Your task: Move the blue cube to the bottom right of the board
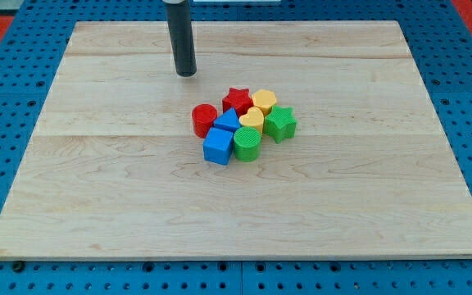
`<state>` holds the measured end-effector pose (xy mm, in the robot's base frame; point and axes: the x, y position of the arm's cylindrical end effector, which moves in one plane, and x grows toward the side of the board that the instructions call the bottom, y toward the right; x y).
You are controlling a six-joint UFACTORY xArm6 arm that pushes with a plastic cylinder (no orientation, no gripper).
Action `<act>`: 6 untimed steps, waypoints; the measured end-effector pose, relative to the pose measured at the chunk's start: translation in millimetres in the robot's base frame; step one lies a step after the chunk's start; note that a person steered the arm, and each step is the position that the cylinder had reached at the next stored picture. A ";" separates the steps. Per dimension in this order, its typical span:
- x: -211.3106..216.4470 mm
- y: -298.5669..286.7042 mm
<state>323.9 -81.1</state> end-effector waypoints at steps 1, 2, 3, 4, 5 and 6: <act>21.6 11.9; 52.8 29.3; 96.1 30.6; 123.6 46.5; 132.0 48.0; 138.9 58.8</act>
<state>462.8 -22.3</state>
